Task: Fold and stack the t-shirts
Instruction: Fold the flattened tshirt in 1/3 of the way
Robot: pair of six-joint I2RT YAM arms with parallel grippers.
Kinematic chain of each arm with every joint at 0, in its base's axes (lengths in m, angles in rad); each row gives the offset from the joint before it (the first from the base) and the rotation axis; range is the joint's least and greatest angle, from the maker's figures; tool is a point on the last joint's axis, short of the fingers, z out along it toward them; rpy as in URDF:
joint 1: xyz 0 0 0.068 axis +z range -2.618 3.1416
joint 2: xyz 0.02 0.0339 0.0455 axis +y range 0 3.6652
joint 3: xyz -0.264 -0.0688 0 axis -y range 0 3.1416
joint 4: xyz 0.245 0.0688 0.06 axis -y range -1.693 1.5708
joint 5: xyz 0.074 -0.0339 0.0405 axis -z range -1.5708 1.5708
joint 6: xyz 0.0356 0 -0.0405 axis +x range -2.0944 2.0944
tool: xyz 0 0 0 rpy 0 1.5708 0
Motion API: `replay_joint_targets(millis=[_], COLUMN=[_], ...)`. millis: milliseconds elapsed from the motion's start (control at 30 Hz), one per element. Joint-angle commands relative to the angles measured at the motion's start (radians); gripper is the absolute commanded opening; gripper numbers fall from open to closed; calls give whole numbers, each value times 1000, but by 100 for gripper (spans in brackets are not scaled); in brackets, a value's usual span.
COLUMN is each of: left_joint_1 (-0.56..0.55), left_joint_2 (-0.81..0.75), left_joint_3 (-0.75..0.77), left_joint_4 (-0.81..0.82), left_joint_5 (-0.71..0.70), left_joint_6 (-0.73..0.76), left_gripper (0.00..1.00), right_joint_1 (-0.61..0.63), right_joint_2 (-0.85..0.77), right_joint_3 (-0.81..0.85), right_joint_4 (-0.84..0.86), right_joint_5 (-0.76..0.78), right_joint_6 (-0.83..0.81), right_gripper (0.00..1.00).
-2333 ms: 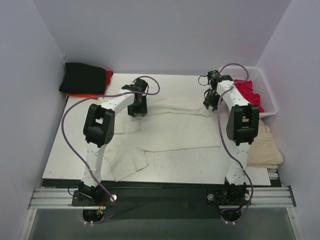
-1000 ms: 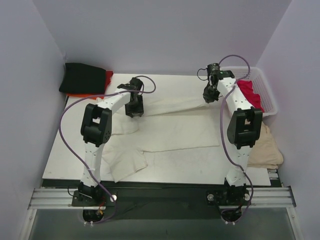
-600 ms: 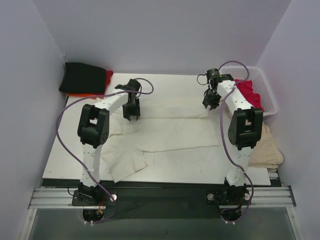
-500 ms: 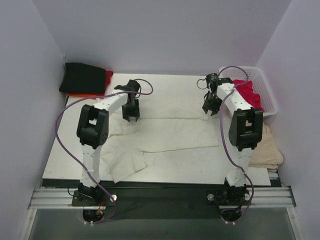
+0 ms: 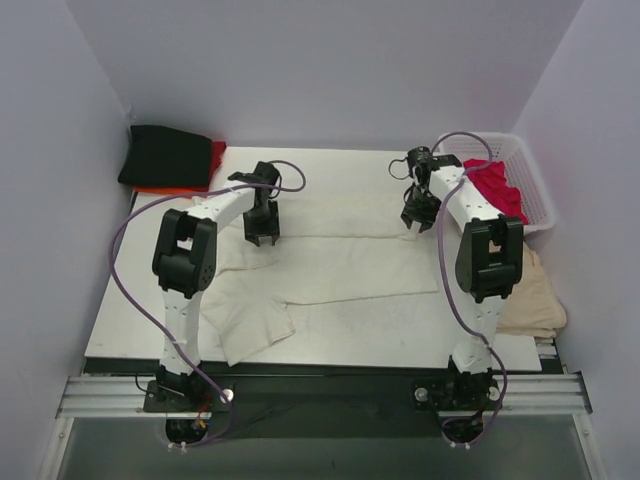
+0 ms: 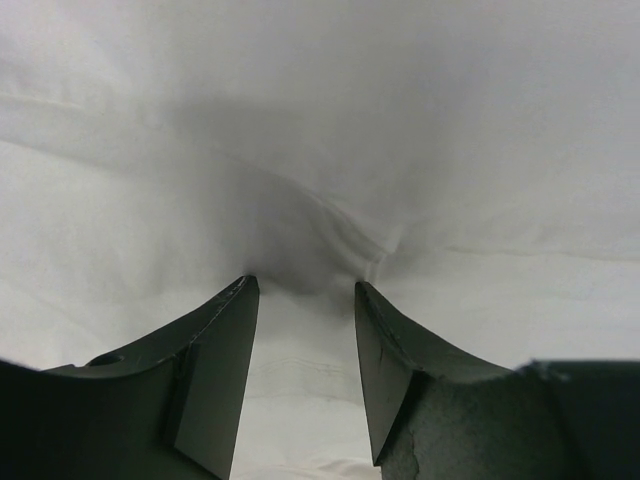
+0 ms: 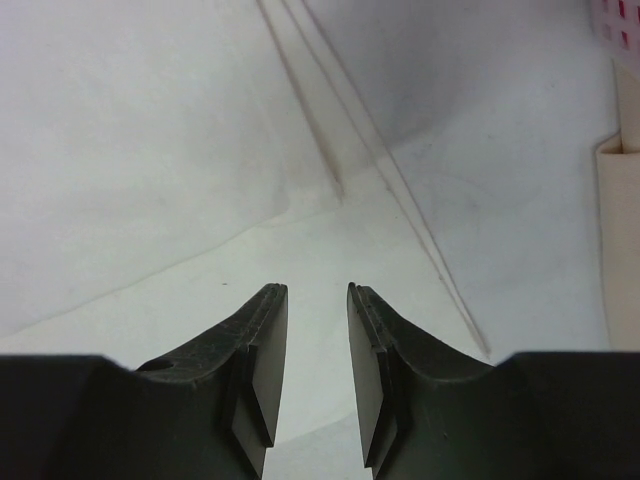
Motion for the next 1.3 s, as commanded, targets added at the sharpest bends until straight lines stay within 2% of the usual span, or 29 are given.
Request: replay_joint_targets(millis=[0,233,367,633,833,1100,1267], left_joint_1=[6,6,16,116,183,203,202], left_joint_2=[-91,-172,-164,-72,-13,118,201], left_joint_3=[-4,13,42,79,134,245,337], left_joint_4=[38,75,47,12,-33,-131,-179], left_joint_5=[55,87,0,-72,-112,-155,-130], left_joint_6=[15,18,4,-47,-61,-96,-108], left_gripper=[55,60,62,62,63,63,63], right_joint_1=[36,60,66,68,48,16,-10], right_joint_2=[11,75,147,259,313,350,370], right_joint_3=[83,175,238,389,400,390,399], right_joint_4=[-40,-41,-41,-41,-41,-47,-72], right_joint_5=[11,-15,-30,-30,-39,-43,-39], right_joint_6=[1,1,-10,-39,-37,-25,-11], right_gripper=[31,32,32,32,32,32,33])
